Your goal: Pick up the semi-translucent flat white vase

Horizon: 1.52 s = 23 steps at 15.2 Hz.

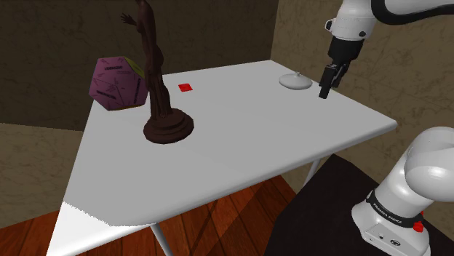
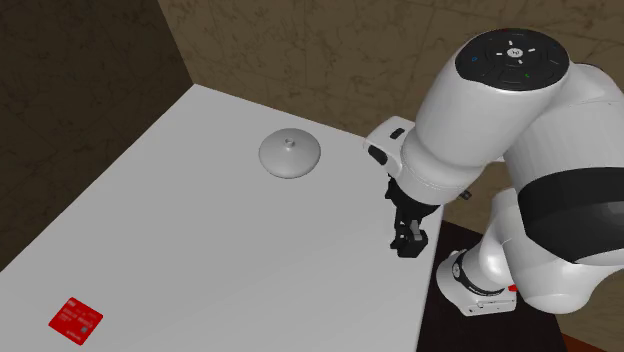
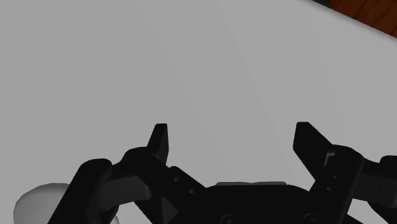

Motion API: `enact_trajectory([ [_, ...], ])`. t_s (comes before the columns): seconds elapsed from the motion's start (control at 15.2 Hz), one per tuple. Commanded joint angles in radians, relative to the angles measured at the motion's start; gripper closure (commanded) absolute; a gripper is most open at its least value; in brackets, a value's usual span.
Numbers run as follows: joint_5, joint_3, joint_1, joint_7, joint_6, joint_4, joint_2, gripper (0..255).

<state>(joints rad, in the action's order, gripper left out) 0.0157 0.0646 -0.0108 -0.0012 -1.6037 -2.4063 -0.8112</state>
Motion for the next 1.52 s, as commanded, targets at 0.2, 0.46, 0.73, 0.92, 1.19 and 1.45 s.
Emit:
enact_trajectory([
  [0.2,0.035,-0.047,0.02,-0.056,-0.037,0.053,0.091,0],
  [0.46,0.069,-0.104,0.041,-0.127,-0.077,0.14,0.22,0],
  [0.73,0.089,-0.157,0.057,-0.197,-0.106,0.246,0.356,0],
  [0.92,0.094,-0.193,0.067,-0.25,-0.118,0.338,0.461,0],
  [1.19,0.086,-0.237,0.082,-0.322,-0.121,0.48,0.607,0],
  [1.45,0.063,-0.273,0.101,-0.395,-0.107,0.647,0.762,0],
])
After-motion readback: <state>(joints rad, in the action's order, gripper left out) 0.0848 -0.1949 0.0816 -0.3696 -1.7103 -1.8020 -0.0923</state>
